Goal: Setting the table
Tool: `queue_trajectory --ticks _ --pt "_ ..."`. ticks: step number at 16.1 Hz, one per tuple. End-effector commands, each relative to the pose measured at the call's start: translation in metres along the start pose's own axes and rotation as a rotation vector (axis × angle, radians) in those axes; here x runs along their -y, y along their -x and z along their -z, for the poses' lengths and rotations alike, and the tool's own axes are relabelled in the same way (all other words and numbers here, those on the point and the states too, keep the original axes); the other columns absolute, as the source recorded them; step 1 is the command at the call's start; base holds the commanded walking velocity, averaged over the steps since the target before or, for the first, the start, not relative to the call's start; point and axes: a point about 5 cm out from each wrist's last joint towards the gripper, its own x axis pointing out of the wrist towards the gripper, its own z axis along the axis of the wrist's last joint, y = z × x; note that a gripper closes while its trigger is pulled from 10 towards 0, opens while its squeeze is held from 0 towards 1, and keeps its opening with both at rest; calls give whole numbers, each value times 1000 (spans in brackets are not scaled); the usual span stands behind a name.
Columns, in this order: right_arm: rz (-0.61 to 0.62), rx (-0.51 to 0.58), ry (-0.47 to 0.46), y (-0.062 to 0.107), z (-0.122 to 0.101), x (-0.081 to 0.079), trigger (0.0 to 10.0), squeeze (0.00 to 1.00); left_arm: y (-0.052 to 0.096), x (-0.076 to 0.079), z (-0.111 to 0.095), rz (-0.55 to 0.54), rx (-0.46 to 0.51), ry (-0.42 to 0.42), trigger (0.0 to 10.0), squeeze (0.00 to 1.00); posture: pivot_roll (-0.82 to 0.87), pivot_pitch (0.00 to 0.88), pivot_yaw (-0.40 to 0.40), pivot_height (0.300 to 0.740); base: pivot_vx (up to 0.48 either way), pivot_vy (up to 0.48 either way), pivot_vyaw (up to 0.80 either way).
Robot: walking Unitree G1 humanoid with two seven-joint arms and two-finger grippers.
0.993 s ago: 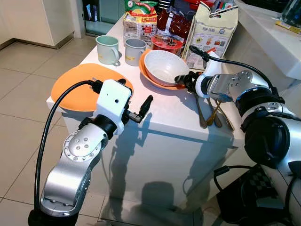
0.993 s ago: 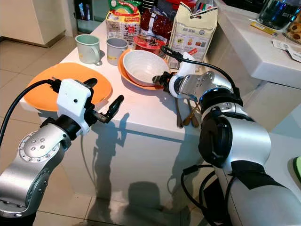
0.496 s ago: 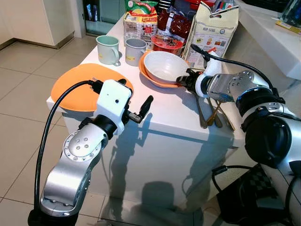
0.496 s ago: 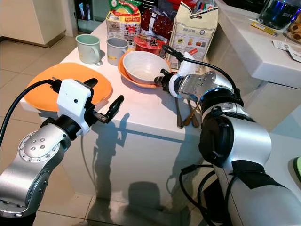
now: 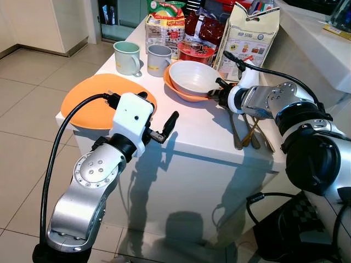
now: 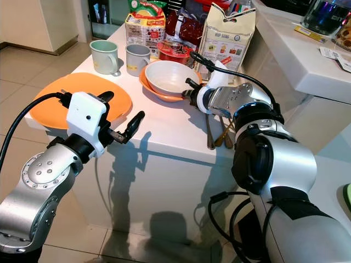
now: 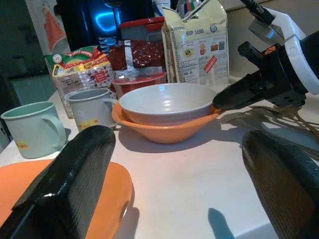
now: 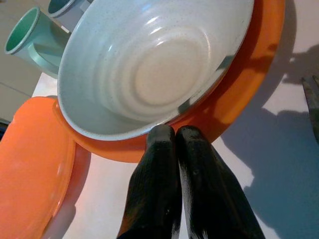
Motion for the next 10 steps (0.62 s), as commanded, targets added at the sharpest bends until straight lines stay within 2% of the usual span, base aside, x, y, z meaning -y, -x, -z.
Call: queue_trajectory --ticks 1,3,6,10 --pt "21 -1 -34 1 3 10 0 0 -2 5 -3 32 9 -3 10000 0 95 0 -141 740 0 0 0" --pt "14 10 -43 2 0 9 0 0 -3 5 -3 32 10 -3 10000 0 94 0 -139 740 0 0 0" --pt "-72 55 -61 13 -22 -3 0 0 -6 3 -5 29 24 -8 10000 0 89 0 -137 740 0 0 0" --pt "-150 84 9 32 -48 -14 0 0 -13 0 -7 24 42 -16 10000 0 75 0 -116 740 0 0 0"
